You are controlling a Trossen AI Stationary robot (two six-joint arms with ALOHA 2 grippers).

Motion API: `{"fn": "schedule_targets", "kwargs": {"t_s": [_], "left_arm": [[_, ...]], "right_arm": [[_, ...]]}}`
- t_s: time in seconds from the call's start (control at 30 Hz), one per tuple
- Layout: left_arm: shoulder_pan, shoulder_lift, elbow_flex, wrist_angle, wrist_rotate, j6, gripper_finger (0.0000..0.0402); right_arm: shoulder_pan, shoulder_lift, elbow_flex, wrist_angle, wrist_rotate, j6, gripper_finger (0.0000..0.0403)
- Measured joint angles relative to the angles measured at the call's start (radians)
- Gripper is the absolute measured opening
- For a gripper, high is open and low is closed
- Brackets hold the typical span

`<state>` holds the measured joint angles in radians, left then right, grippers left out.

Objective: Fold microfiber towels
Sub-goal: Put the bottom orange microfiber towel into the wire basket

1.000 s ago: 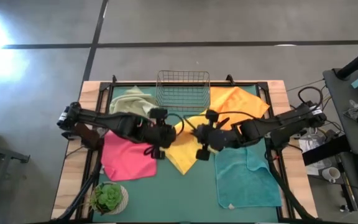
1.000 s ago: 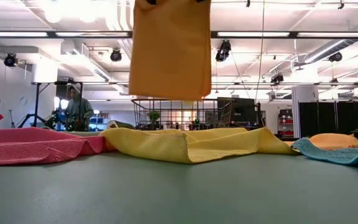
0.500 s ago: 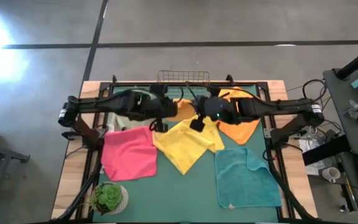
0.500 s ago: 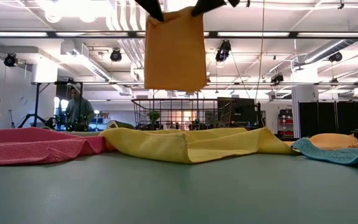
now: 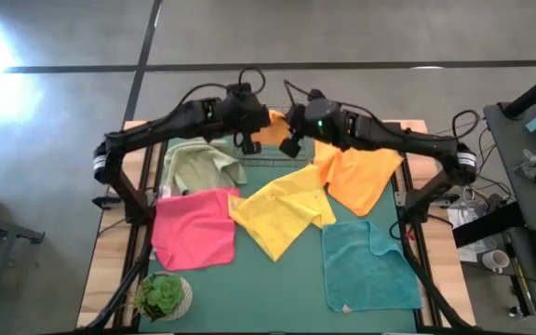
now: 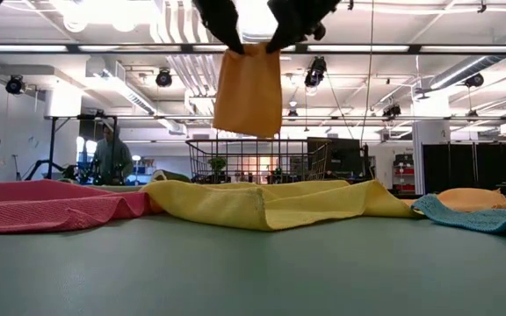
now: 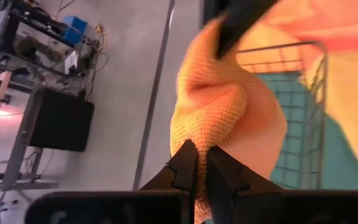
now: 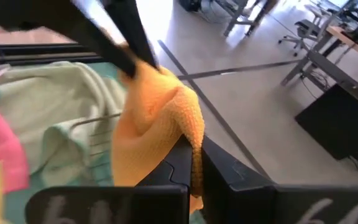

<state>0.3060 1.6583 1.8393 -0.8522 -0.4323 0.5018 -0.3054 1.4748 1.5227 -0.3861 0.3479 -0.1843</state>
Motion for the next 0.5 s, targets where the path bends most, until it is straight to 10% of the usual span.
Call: {"fn": "schedule_targets", "kwargs": {"t_s": [0.5], "left_arm": [[0.177,0.175,0.000,0.092,0.024,0.080,0.0004]], "right_arm": [[-0.221,0.155,0.000,0.065,-0.170,-0.127,0.0008]]}}
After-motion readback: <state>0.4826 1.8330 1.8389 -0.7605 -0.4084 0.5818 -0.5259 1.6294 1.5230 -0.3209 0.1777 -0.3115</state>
